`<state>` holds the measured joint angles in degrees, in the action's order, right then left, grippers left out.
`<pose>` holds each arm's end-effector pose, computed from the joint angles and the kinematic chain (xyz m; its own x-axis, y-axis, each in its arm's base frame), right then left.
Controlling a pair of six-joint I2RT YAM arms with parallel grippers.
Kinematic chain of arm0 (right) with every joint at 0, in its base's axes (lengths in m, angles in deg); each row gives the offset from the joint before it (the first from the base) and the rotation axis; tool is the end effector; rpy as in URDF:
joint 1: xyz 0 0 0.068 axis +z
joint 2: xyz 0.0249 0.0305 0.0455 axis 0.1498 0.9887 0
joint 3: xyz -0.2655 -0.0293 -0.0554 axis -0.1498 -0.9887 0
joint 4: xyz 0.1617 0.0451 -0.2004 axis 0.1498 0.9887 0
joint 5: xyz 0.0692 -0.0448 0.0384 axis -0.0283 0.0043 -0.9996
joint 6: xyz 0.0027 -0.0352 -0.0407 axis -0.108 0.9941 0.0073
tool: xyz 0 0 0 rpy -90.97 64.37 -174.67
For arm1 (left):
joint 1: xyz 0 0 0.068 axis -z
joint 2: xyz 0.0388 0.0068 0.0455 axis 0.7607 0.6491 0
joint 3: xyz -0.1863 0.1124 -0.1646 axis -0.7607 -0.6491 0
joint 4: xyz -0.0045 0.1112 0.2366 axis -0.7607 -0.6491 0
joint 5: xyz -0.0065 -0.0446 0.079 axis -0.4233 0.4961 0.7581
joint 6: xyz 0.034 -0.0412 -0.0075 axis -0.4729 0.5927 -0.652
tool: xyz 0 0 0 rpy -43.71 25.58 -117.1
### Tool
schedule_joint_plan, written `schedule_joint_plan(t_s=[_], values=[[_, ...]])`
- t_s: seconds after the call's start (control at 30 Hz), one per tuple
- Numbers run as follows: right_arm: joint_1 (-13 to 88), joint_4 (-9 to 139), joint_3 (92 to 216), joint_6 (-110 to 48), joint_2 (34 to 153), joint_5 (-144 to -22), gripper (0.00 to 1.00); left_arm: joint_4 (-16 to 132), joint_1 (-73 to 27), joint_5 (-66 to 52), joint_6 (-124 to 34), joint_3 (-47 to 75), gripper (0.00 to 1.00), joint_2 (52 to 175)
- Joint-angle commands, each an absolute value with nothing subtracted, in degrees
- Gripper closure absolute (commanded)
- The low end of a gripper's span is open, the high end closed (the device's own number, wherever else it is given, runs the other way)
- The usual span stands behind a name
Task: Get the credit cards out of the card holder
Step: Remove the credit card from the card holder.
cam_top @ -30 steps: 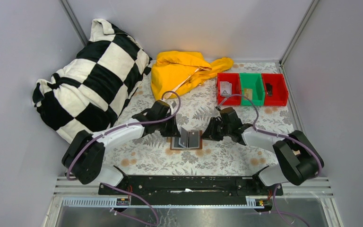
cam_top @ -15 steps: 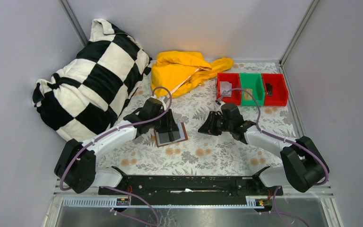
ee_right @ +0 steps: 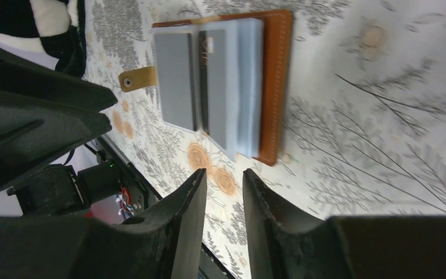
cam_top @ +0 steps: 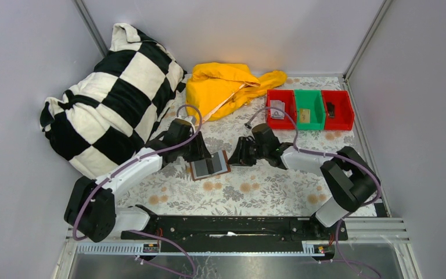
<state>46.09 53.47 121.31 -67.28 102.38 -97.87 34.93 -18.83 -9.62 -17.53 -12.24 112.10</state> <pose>0.2435 0.2040 0.1746 -0.8951 0.1102 -0.4320 -0.2680 0.6414 0.7189 0.2217 -0.1395 0.2236 -0.8858 -0.1922 -0.4225 0.0676 0.8471 -0.5271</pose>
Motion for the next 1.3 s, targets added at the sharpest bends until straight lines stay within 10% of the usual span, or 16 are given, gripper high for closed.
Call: schedule_joint_plan(t_s=[0.0,1.27], values=[[48.66,49.89,126.95,-67.56,106.12,-99.58,0.63,34.28,-21.53,-10.51,-18.56,-13.73,0.60,109.69],[47.42,47.09,127.84,-66.05,123.13,-98.33,0.74,50.20,-23.73,-18.29,-14.49,-21.38,0.58,123.02]])
